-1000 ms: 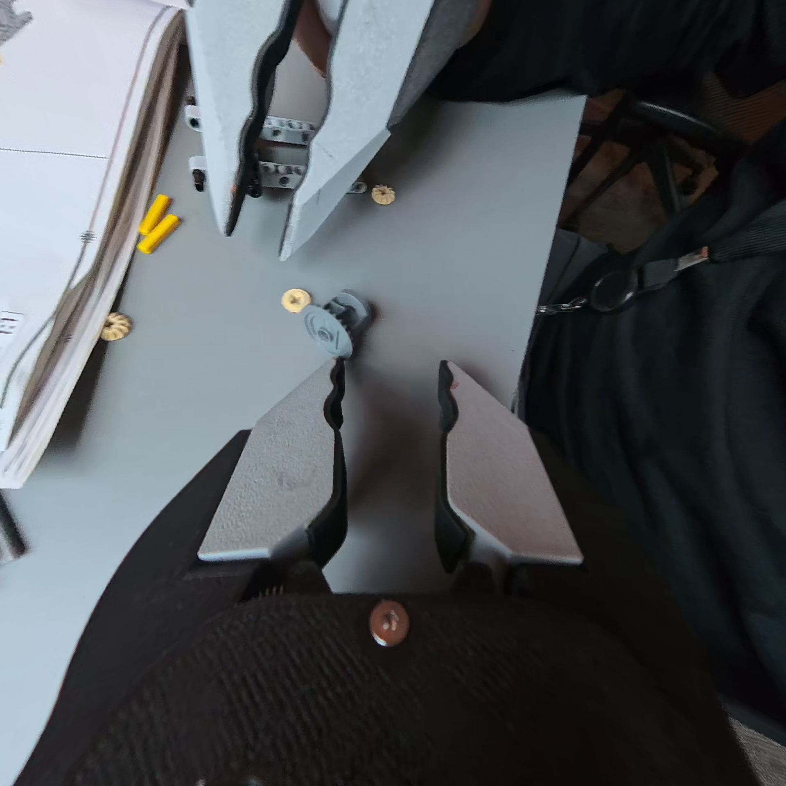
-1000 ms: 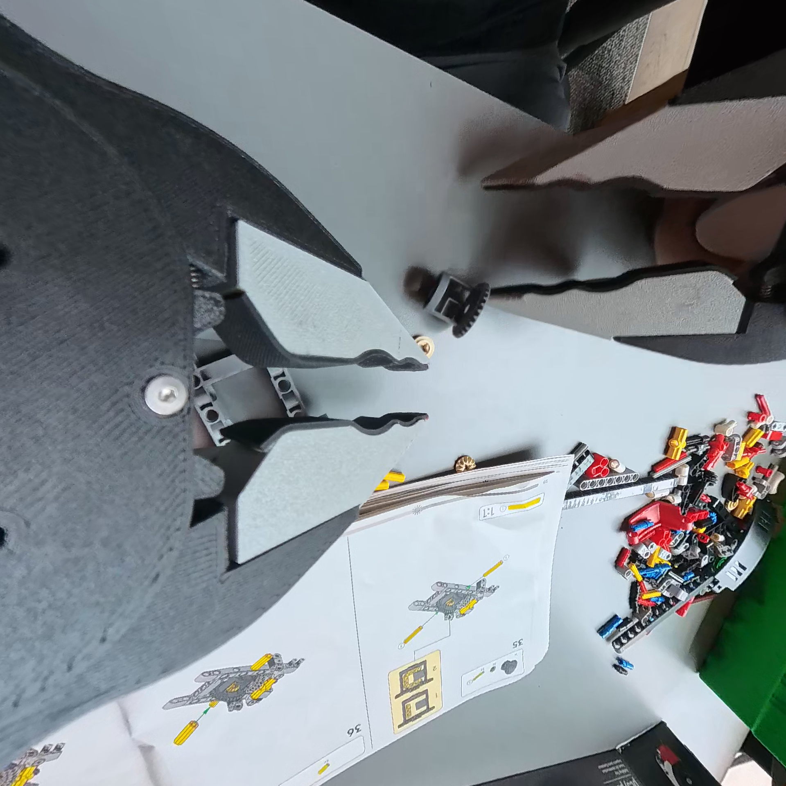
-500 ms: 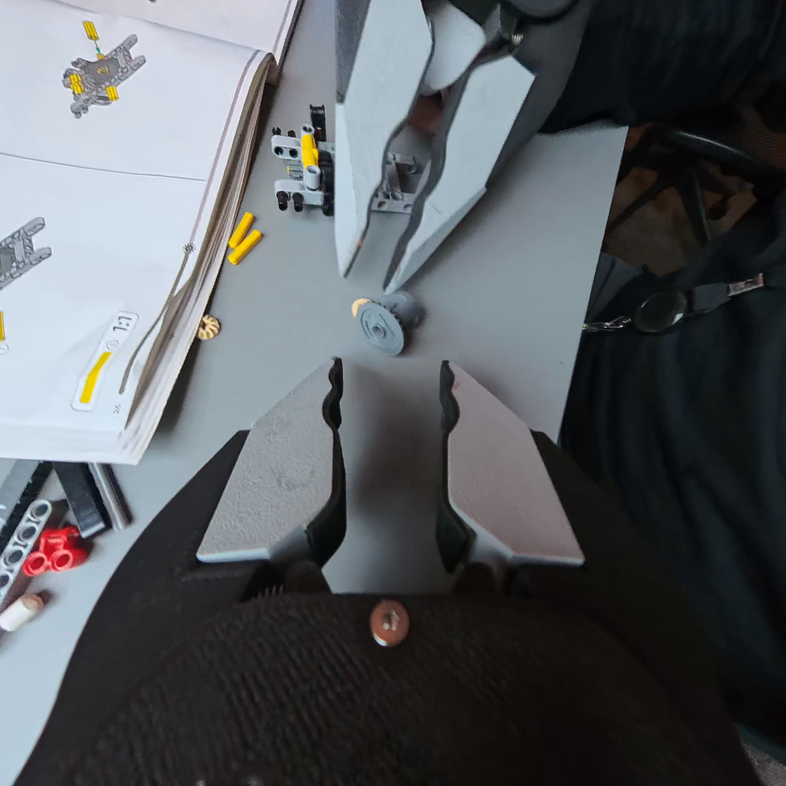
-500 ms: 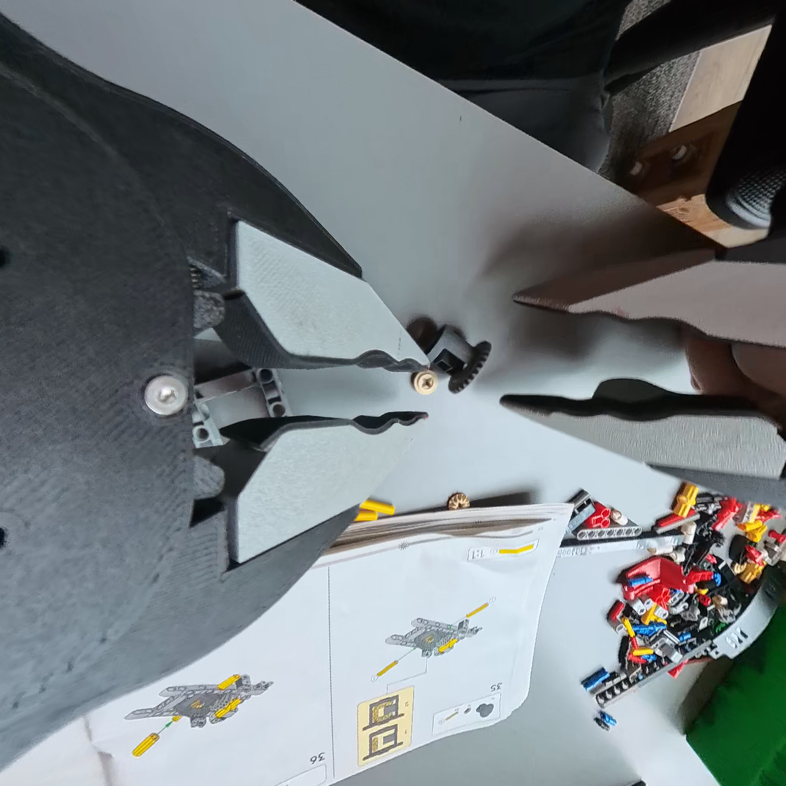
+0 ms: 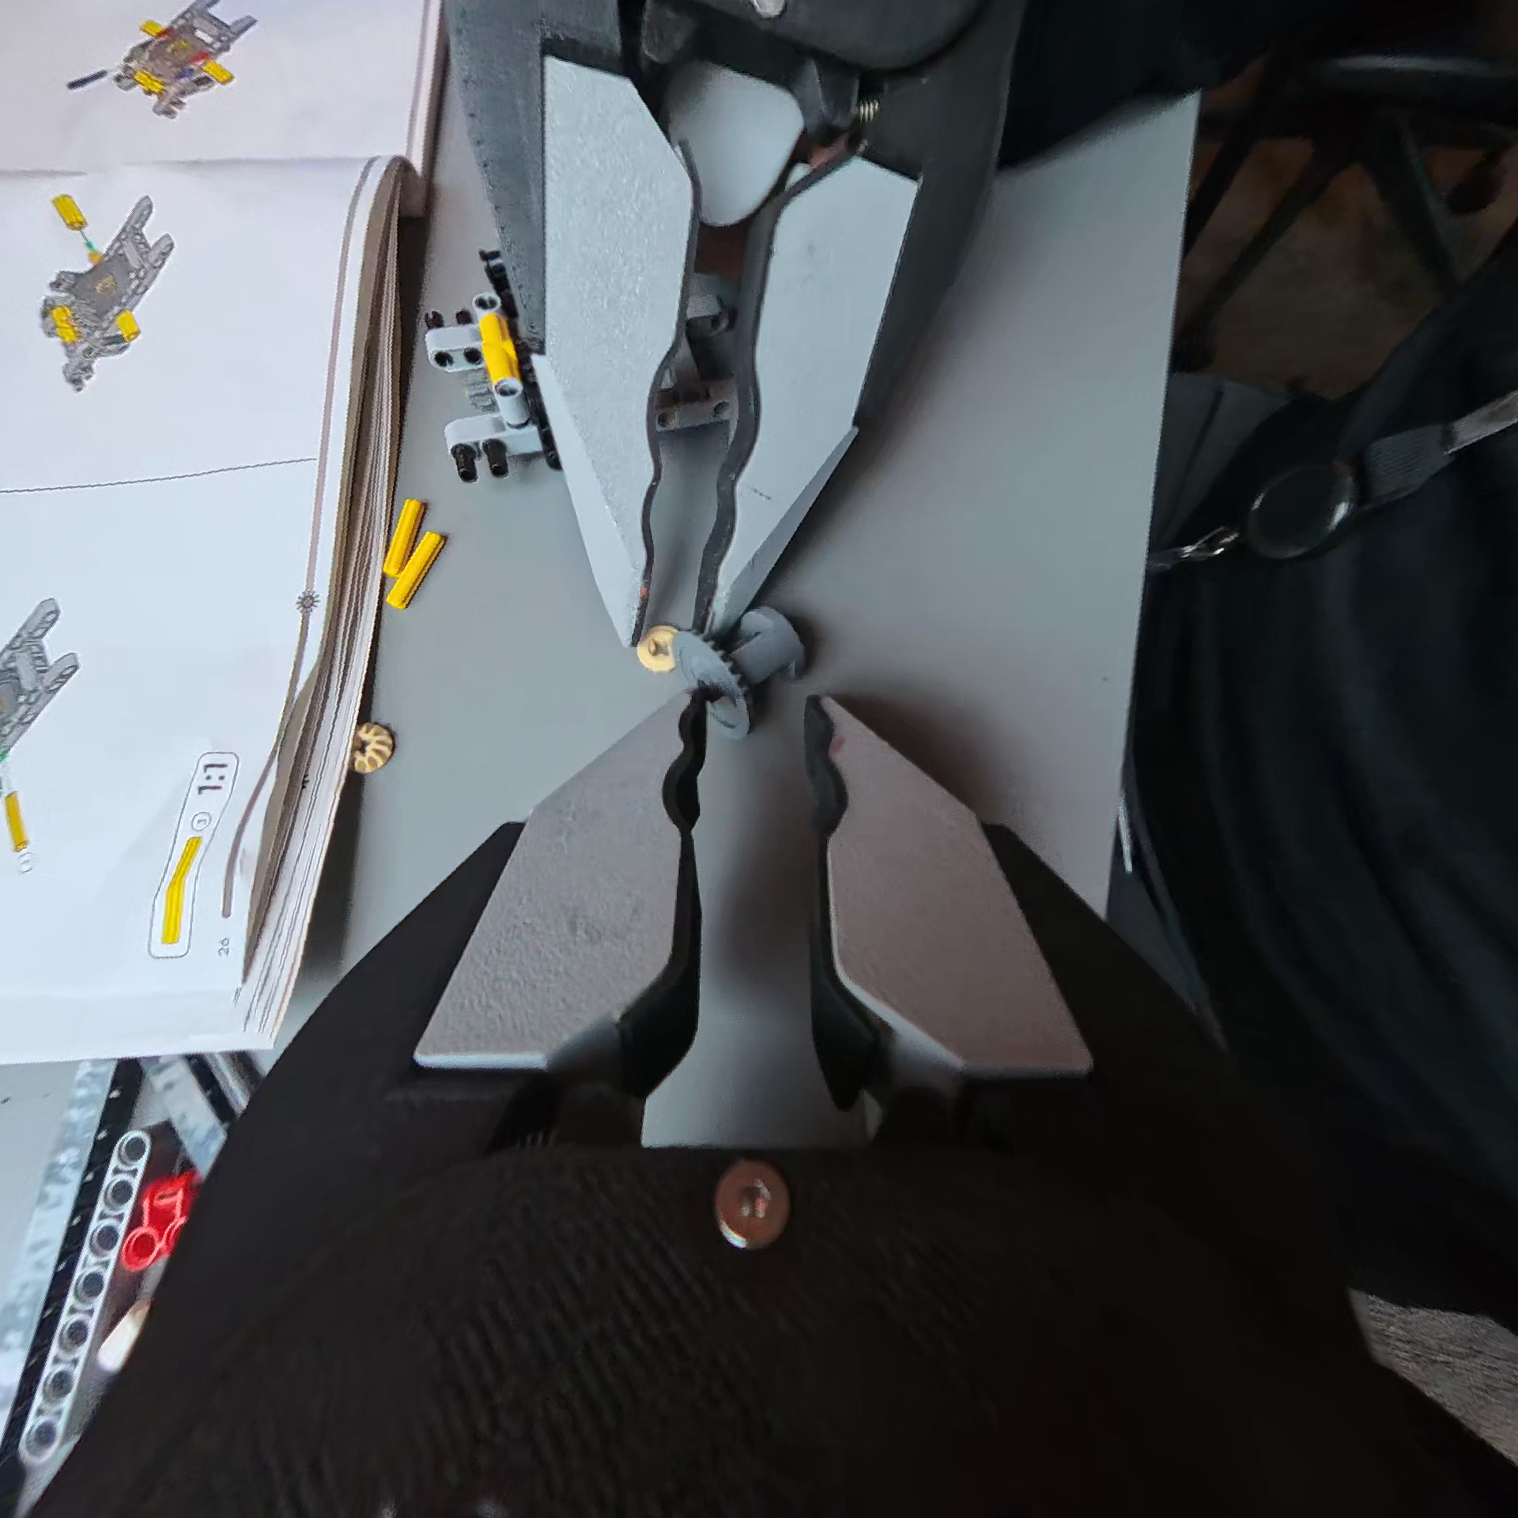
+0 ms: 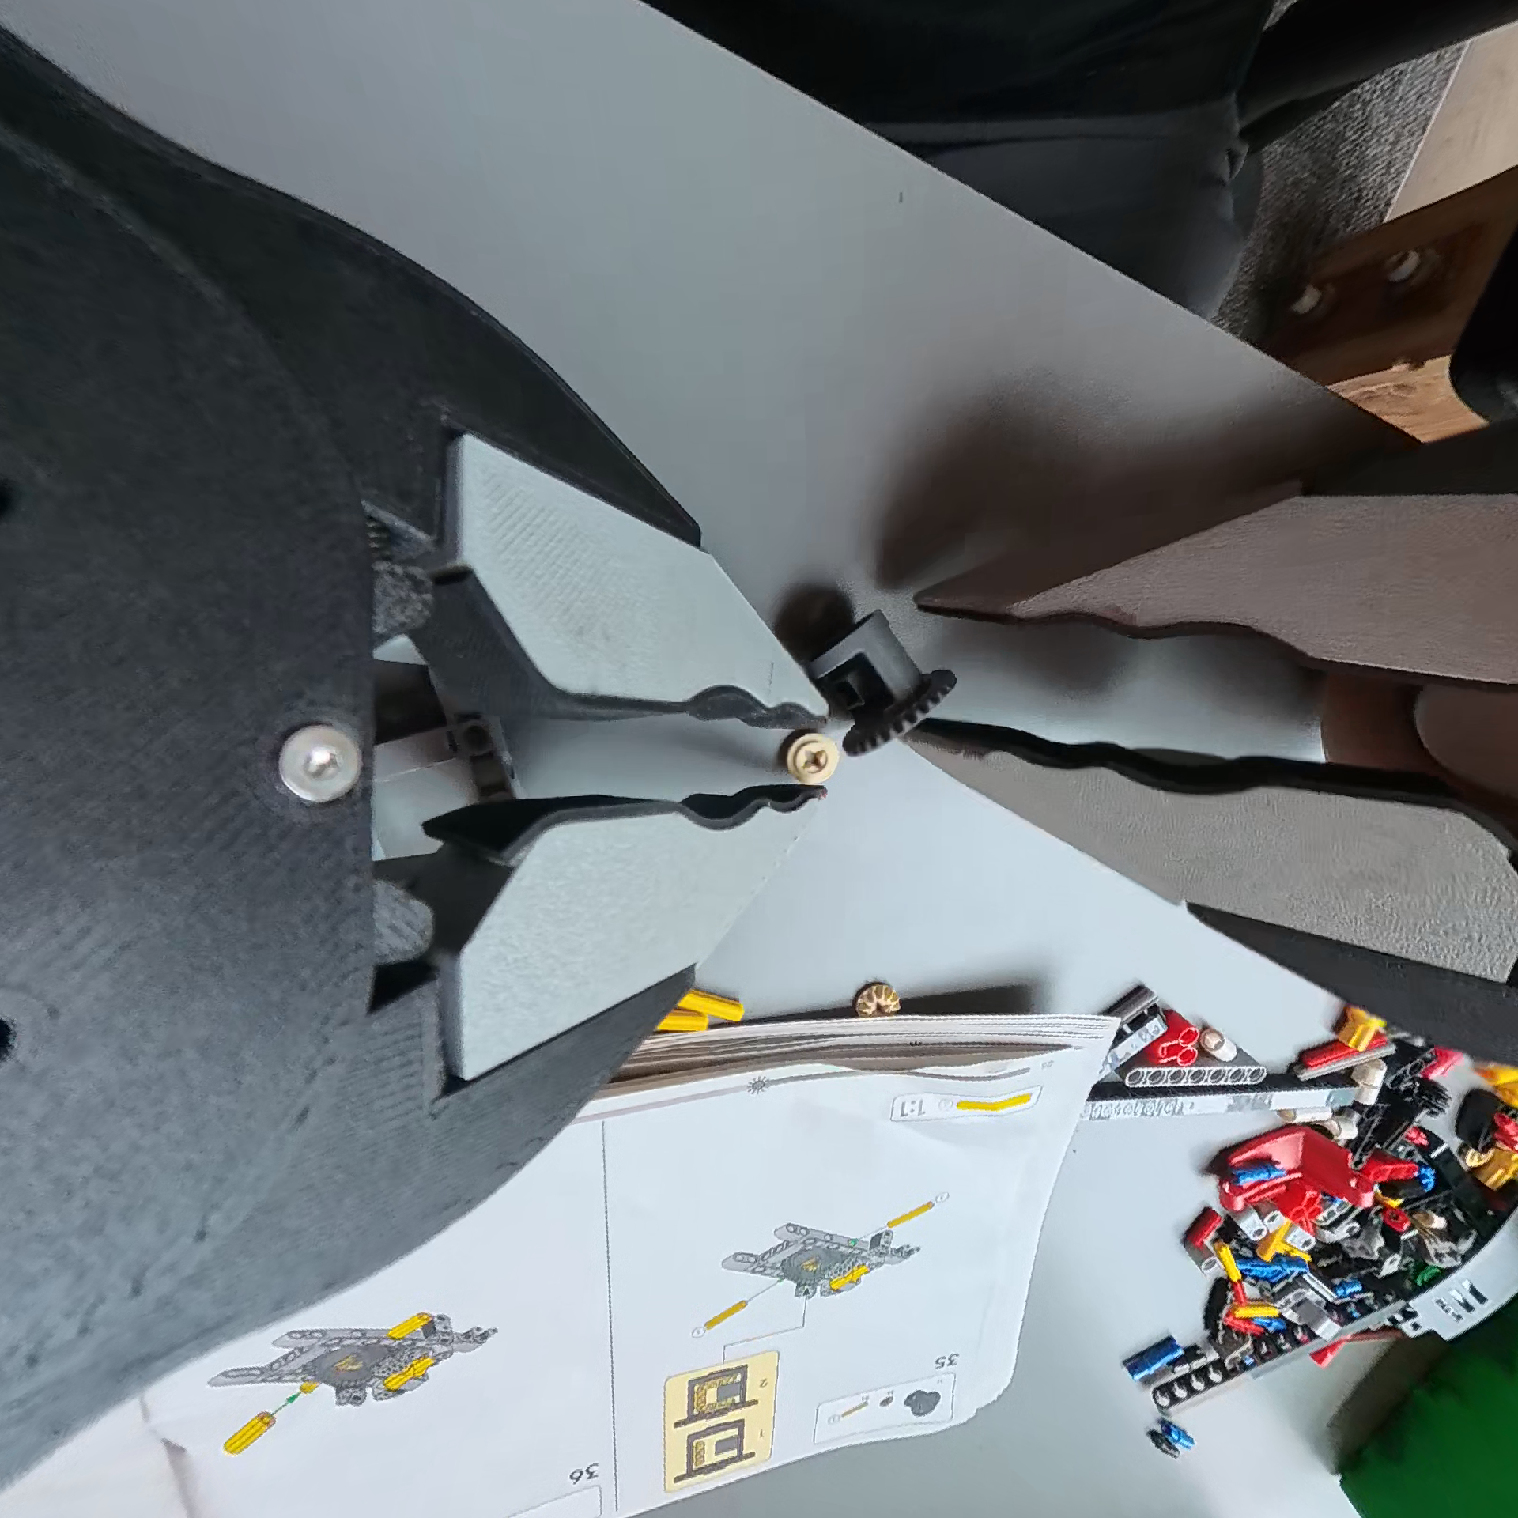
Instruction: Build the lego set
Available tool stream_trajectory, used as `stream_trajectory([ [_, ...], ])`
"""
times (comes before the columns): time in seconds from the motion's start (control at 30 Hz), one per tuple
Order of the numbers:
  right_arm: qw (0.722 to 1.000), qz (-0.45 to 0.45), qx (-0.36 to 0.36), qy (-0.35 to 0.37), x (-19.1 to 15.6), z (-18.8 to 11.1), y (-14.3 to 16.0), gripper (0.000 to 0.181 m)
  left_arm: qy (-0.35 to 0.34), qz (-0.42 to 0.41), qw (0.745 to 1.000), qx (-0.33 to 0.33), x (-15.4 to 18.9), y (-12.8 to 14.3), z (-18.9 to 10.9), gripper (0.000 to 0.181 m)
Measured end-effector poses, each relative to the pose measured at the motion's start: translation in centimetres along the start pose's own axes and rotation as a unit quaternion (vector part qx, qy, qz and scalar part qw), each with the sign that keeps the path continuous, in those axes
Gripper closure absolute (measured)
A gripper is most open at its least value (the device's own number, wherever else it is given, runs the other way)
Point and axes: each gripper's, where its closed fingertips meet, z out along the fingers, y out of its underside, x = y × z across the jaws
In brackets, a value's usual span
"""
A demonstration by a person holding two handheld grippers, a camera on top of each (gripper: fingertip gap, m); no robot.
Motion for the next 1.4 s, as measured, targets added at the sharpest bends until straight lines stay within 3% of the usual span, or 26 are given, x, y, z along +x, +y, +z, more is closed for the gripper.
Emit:
stream_trajectory([
  [0.17,1.0,0.01,0.005,-0.001,0.1,0.2,0.0,0.175,-0.067,0.033,0.997,-0.023,-0.1,1.1,0.0,0.18],
  [0.27,1.0,0.014,0.002,0.0,0.2,0.1,0.1,0.175,-0.092,0.048,0.994,-0.025,0.4,1.4,-0.4,0.18],
  [0.6,1.0,0.001,0.005,-0.002,-0.1,-0.3,0.1,0.175,-0.116,0.039,0.992,-0.028,0.3,1.8,-0.7,0.181],
  [0.7,1.0,0.001,0.004,0.001,0.0,-0.5,0.1,0.167,-0.122,0.042,0.991,-0.029,0.3,1.8,-0.8,0.181],
  [0.93,0.999,-0.026,0.047,-0.004,0.0,-3.1,-0.9,0.168,-0.102,-0.007,0.994,-0.023,-0.1,2.1,-1.1,0.181],
  [1.03,0.996,-0.011,0.082,-0.037,-0.5,-4.1,-1.6,0.173,-0.093,-0.018,0.995,-0.021,-0.1,2.1,-1.1,0.181],
  [1.13,0.991,0.0,0.102,-0.091,-2.0,-4.9,-2.1,0.163,-0.088,-0.022,0.996,-0.02,-0.1,2.1,-1.1,0.181],
  [1.23,0.986,0.02,0.084,-0.145,-3.5,-5.4,-1.0,0.156,-0.086,-0.023,0.996,-0.019,0.0,2.1,-1.1,0.181],
  [1.4,0.984,0.012,0.055,-0.168,-4.7,-4.9,-0.4,0.159,-0.072,-0.035,0.997,-0.017,0.0,2.1,-1.1,0.181],
])
